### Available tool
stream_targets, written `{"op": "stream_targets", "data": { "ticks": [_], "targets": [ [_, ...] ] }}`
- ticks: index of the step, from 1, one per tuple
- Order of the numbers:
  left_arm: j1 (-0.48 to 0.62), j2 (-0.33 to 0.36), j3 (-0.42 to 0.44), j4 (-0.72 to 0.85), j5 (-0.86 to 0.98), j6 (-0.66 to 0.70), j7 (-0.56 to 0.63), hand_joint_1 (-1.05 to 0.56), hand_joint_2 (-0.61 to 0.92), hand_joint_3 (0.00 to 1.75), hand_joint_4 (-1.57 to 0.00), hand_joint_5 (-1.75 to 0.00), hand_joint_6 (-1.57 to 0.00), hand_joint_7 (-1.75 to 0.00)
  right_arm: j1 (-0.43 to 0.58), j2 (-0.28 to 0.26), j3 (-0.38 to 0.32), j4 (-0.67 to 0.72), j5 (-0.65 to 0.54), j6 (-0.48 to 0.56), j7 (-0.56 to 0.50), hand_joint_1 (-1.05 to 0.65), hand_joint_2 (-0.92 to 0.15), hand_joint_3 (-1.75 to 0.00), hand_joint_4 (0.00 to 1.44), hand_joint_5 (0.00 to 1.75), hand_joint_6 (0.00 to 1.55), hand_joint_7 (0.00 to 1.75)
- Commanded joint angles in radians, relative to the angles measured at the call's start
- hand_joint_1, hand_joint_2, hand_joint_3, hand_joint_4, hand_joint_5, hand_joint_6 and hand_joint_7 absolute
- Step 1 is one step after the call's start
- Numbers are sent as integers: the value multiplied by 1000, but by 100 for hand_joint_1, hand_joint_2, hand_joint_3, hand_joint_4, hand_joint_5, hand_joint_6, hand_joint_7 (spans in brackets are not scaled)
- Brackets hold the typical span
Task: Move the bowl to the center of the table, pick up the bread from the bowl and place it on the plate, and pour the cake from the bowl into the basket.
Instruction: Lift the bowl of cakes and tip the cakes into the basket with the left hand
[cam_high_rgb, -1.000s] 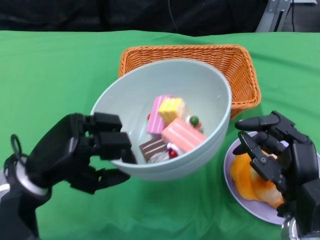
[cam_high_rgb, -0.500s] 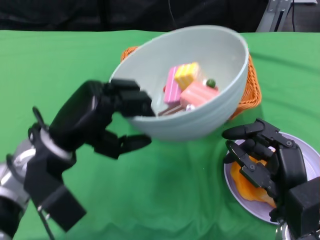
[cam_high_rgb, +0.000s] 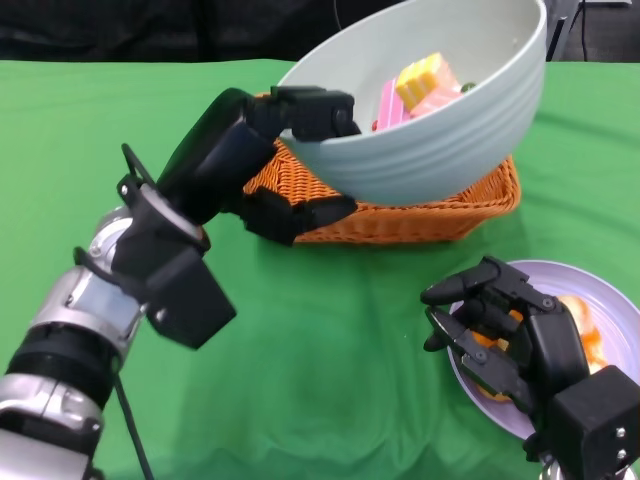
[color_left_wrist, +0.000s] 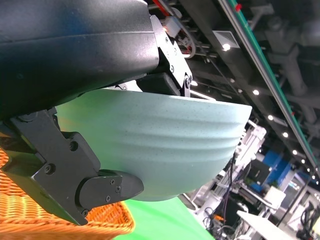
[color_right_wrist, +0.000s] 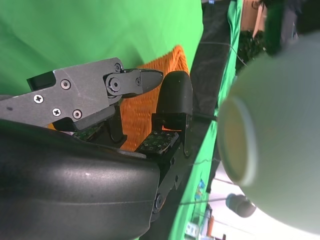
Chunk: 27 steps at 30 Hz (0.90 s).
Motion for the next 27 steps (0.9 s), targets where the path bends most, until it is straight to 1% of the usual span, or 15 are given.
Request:
{"op": "stream_targets", "data": {
  "ticks": [1,4,8,10,11,13,15,18,22,27],
  "targets": [
    [-53,-31,29,24,-46,32,-27,3,56,108,-65,-164,-74,-138,0,-10,6,34,-13,-27,-3,-16,-92,-17,74,136,65,118],
    [-79,-73,44,63,-62,55,-40,2,58,104,-65,-160,-74,-138,0,-11,19,57,-27,-36,-1,-17,-92,-15,74,135,65,119],
    [-113,-123,68,113,-72,90,-43,-2,65,95,-69,-152,-75,-129,2,-10,33,81,-38,-56,2,-22,-92,-14,73,136,65,121],
    [-121,-148,84,126,-94,117,-59,-4,68,92,-71,-151,-76,-127,2,-11,37,90,-36,-65,8,-22,-92,-17,72,138,64,123],
    [-124,-161,93,128,-101,141,-61,-5,69,91,-72,-151,-76,-126,0,-10,38,98,-37,-71,6,-22,-92,-18,71,139,64,123],
    [-129,-187,112,131,-131,190,-85,-7,75,82,-73,-153,-75,-125,-3,-8,40,112,-45,-83,-4,-22,-92,-18,72,141,65,124],
    [-132,-215,132,133,-175,247,-124,-7,77,78,-73,-154,-74,-126,-4,-4,43,119,-49,-82,-10,-23,-92,-17,71,141,65,124],
    [-127,-238,152,129,-210,304,-164,-6,76,79,-74,-155,-73,-128,-6,-3,46,131,-62,-91,-19,-23,-92,-14,71,140,67,121],
    [-117,-263,173,123,-229,351,-175,-5,77,78,-74,-158,-72,-133,-3,-1,50,127,-72,-85,-26,-22,-92,-14,71,140,69,118],
    [-110,-315,229,97,-326,476,-241,-5,78,80,-67,-158,-71,-136,-8,-3,53,149,-65,-98,-19,-23,-92,-14,72,142,70,118]
  ]
}}
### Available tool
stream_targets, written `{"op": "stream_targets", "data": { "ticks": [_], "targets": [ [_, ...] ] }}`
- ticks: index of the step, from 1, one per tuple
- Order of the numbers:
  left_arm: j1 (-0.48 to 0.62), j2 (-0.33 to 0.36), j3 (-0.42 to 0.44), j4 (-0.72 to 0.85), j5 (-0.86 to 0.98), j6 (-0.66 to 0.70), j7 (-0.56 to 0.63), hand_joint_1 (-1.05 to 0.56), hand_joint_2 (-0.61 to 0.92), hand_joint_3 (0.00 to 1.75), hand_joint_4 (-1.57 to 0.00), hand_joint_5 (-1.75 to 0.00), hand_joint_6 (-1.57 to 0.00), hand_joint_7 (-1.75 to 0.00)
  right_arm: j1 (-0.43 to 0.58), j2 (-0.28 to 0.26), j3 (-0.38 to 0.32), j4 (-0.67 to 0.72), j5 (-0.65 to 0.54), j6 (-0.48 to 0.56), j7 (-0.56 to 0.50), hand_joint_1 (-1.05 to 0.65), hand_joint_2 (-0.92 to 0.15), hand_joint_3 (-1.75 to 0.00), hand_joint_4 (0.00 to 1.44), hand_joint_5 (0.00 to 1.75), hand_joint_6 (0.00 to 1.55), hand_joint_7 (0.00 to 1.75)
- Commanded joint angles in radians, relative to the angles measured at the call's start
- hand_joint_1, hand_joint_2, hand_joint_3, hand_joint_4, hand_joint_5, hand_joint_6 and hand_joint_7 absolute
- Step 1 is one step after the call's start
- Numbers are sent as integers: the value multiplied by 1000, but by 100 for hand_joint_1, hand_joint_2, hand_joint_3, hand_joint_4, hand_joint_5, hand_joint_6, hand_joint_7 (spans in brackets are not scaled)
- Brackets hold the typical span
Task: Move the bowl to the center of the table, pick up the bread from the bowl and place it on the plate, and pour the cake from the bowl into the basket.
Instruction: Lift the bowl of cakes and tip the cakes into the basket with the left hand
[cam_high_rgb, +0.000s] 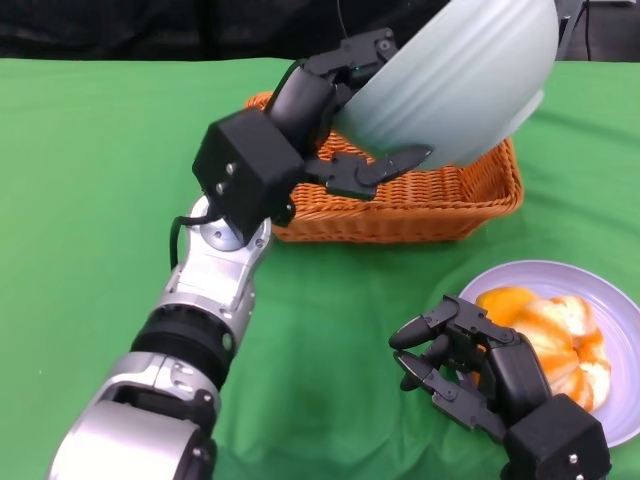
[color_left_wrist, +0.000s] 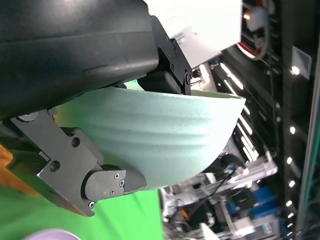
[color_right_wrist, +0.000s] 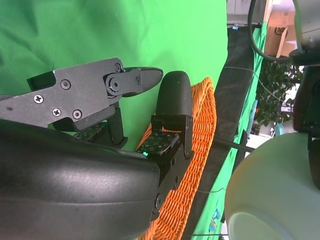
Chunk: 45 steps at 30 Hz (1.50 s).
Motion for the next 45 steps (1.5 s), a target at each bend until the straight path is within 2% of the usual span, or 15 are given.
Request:
{"op": "stream_targets", "data": {
  "ticks": [1,6,13,20,25,31,34,37,45],
  "targets": [
    [-16,-22,40,-38,-74,72,-48,-5,77,82,-66,-158,-70,-137,-5,-11,-3,10,6,-12,1,-24,-92,-14,72,143,70,118],
    [-18,-55,98,-77,-185,248,-116,-9,73,88,-64,-159,-68,-137,1,-15,3,6,7,1,9,-27,-92,-15,70,141,69,119],
    [-29,-76,190,-144,-345,559,-171,-11,81,74,-69,-157,-75,-130,6,-10,4,10,5,-1,10,-26,-92,-15,72,137,67,121],
    [-47,-77,267,-178,-460,768,-176,-8,89,72,-69,-156,-75,-131,4,-10,4,20,-3,-5,4,-27,-92,-15,73,139,67,119],
    [-63,-71,316,-162,-523,848,-200,-8,92,70,-69,-155,-70,-135,6,-7,5,24,-5,-1,-1,-28,-92,-14,72,141,69,117],
    [-82,-69,362,-136,-556,905,-193,-11,87,74,-74,-146,-70,-134,8,-9,7,27,-15,0,-10,-27,-92,-15,70,141,68,118],
    [-98,-60,384,-106,-569,928,-206,-14,91,69,-72,-146,-68,-135,8,-8,6,33,-11,-4,-5,-27,-92,-16,70,141,67,118],
    [-113,-45,398,-74,-571,942,-218,-15,92,66,-69,-148,-63,-137,2,-8,5,49,-15,-14,-10,-26,-92,-17,70,141,67,119],
    [-151,-15,431,0,-576,974,-255,-12,92,71,-60,-163,-57,-149,-7,-4,6,67,-40,-34,-39,-25,-92,-16,67,143,66,120]
  ]
}}
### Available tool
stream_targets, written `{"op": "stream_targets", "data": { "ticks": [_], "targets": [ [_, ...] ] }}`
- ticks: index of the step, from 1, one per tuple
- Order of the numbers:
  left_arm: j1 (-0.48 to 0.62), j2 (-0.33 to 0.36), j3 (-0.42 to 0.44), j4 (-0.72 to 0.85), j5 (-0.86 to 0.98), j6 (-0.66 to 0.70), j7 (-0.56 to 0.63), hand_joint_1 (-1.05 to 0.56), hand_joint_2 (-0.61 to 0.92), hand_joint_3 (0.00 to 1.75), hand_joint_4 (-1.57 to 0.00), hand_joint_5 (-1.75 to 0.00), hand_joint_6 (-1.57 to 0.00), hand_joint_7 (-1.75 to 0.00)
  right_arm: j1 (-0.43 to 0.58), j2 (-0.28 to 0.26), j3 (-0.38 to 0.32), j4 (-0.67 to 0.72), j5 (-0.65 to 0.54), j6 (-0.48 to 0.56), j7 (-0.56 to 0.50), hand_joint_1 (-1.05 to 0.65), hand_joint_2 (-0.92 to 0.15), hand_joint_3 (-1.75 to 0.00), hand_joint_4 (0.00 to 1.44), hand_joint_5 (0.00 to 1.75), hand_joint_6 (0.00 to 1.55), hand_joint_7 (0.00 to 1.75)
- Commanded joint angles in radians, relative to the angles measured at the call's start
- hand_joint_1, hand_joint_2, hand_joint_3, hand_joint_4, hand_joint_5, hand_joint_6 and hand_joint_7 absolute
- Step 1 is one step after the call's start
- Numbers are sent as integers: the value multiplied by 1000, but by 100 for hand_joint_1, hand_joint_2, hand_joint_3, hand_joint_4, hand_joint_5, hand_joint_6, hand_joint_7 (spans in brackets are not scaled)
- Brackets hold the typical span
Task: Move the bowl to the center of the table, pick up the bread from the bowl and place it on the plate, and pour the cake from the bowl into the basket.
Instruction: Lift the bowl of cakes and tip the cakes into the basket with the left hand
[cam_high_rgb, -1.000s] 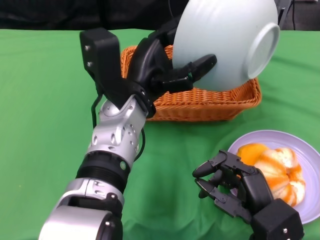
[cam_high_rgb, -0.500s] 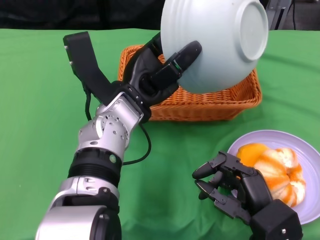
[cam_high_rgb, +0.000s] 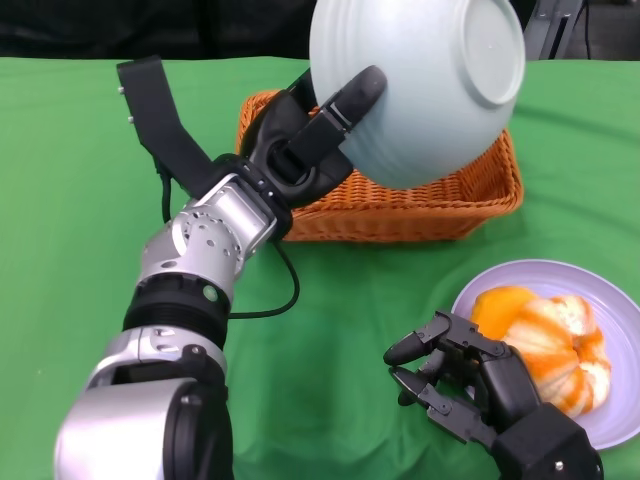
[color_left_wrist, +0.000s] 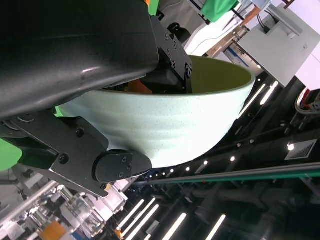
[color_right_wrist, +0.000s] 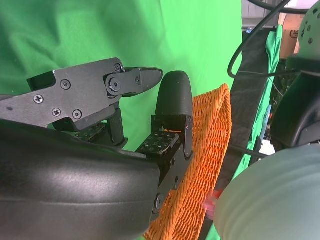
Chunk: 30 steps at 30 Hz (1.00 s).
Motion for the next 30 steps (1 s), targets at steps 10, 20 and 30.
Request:
{"op": "stream_targets", "data": {
  "ticks": [10,20,30],
  "targets": [
    [-70,16,27,25,-12,3,-41,-12,92,71,-58,-165,-57,-150,-12,-9,1,28,-3,-36,-22,-25,-92,-16,66,144,66,120],
    [-76,18,17,39,2,-18,-63,-13,88,80,-61,-165,-62,-147,-15,-8,-2,29,16,-31,-3,-26,-92,-16,68,144,67,120],
    [-82,29,6,35,10,-31,-104,-12,84,85,-59,-169,-62,-150,-17,-9,-4,31,21,-27,9,-28,-92,-16,68,144,67,120]
  ]
}}
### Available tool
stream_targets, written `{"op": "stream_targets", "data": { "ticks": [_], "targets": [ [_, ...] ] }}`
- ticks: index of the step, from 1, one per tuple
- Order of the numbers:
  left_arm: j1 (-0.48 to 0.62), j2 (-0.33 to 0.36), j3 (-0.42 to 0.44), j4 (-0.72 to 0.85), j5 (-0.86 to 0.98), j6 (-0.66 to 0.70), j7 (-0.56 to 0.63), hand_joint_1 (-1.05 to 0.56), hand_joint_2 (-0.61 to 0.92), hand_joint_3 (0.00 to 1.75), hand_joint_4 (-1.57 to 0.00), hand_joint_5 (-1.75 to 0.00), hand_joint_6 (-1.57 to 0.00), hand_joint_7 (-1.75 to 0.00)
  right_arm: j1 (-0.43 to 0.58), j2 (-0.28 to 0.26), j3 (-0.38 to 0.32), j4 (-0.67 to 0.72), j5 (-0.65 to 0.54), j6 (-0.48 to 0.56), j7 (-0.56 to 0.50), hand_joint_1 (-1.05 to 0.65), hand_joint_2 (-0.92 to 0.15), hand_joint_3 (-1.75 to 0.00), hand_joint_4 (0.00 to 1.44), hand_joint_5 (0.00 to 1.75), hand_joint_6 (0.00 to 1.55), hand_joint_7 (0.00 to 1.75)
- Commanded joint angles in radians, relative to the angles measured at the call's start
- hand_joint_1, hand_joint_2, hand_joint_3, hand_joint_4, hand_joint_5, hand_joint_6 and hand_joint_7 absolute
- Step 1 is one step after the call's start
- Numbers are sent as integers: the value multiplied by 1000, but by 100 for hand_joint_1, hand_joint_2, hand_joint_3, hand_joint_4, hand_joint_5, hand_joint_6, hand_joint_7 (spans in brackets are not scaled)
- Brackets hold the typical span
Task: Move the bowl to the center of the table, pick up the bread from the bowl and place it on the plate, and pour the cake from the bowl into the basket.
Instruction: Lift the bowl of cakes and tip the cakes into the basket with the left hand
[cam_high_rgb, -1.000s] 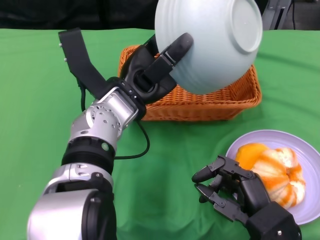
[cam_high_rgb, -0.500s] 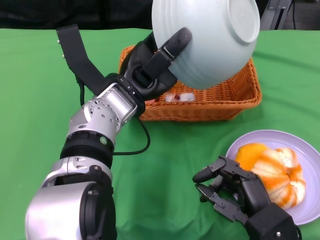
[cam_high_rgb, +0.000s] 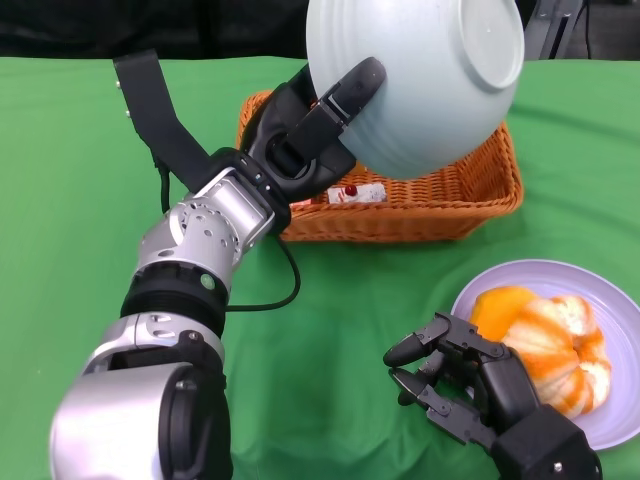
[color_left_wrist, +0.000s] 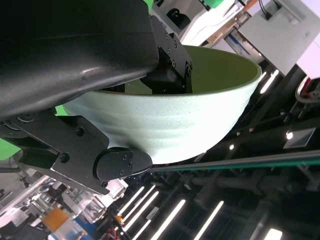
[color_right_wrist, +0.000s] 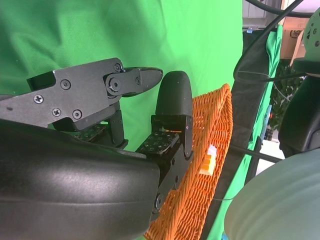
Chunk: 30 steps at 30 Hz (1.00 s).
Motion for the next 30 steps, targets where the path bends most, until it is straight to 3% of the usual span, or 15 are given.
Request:
{"op": "stream_targets", "data": {
  "ticks": [1,8,14,19,24,30],
  "targets": [
    [-50,20,-3,-7,2,-22,-37,-12,83,85,-59,-169,-63,-150,-8,-9,-4,4,15,-8,3,-28,-92,-16,68,144,67,120],
    [-31,27,-40,-43,38,-84,-78,-13,85,85,-60,-168,-65,-148,-1,-7,-1,-4,5,-5,-5,-28,-92,-16,67,146,66,120],
    [0,56,-107,-130,108,-206,-126,-9,73,101,-67,-172,-72,-148,0,-2,-2,-7,10,-3,-4,-28,-92,-16,69,147,67,122],
    [41,100,-172,-170,220,-454,-159,-9,69,100,-70,-172,-75,-144,-11,-5,-6,3,24,-16,9,-25,-92,-16,71,145,66,124],
    [87,141,-207,-192,319,-692,-111,-8,69,93,-75,-168,-80,-144,-23,-10,-12,4,38,-13,26,-24,-92,-17,73,144,65,126],
    [160,201,-254,-191,468,-1006,-7,-7,68,95,-71,-174,-75,-148,-38,-16,-17,6,27,-19,13,-24,-92,-16,72,145,65,124]
  ]
}}
